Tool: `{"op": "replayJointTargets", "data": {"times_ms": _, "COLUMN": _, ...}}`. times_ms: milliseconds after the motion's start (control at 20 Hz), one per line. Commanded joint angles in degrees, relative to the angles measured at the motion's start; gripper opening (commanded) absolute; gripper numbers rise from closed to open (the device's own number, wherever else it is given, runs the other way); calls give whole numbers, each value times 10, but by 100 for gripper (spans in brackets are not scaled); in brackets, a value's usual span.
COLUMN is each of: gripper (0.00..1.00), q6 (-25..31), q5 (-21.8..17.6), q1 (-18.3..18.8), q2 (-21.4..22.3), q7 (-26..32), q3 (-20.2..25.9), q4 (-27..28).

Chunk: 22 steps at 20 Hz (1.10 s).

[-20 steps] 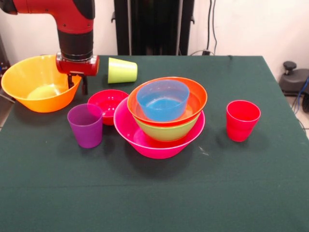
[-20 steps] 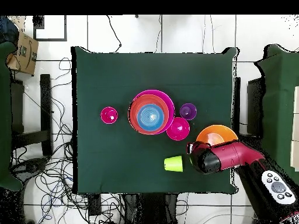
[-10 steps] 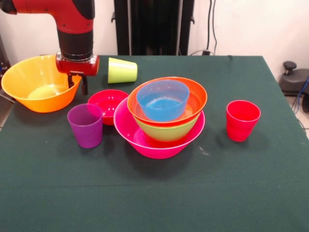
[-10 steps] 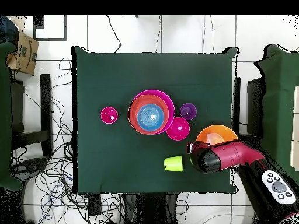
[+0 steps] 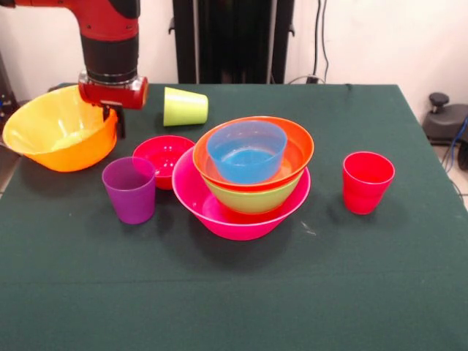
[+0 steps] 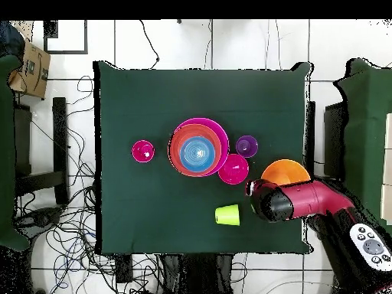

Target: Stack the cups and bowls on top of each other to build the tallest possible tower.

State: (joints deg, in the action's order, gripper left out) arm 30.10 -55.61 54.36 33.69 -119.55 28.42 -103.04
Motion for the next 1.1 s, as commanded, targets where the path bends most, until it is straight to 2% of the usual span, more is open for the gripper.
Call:
{"op": "replayJointTargets", "data": {"times_ms": 50, "gripper": 0, "q6": 82, "q5": 71, "q1": -50, "q2": 56, "q7": 80, "q3": 43, "q4": -28}}
{"op": "replayJointTargets", "data": {"times_ms": 250, "gripper": 0, "q6": 93, "q5": 97, "q1": -47, "q2": 83, "q7": 86, "q3": 49, "q4": -49}}
{"op": "replayJointTargets", "data": {"times_ms": 800, "gripper": 0, "q6": 88, "q5": 132, "q1": -60, "q2": 130, "q7": 65, "q3": 36, "q4": -87}}
{"op": "replayJointTargets", "data": {"times_ms": 950, "gripper": 0, "q6": 97, "q5": 157, "q1": -73, "q2": 153, "q7": 42, "q3": 34, "q4": -97}}
{"op": "replayJointTargets", "data": {"times_ms": 1100, "gripper": 0, "q6": 135, "q5": 170, "q1": -98, "q2": 187, "q7": 35, "q3": 17, "q4": -98}}
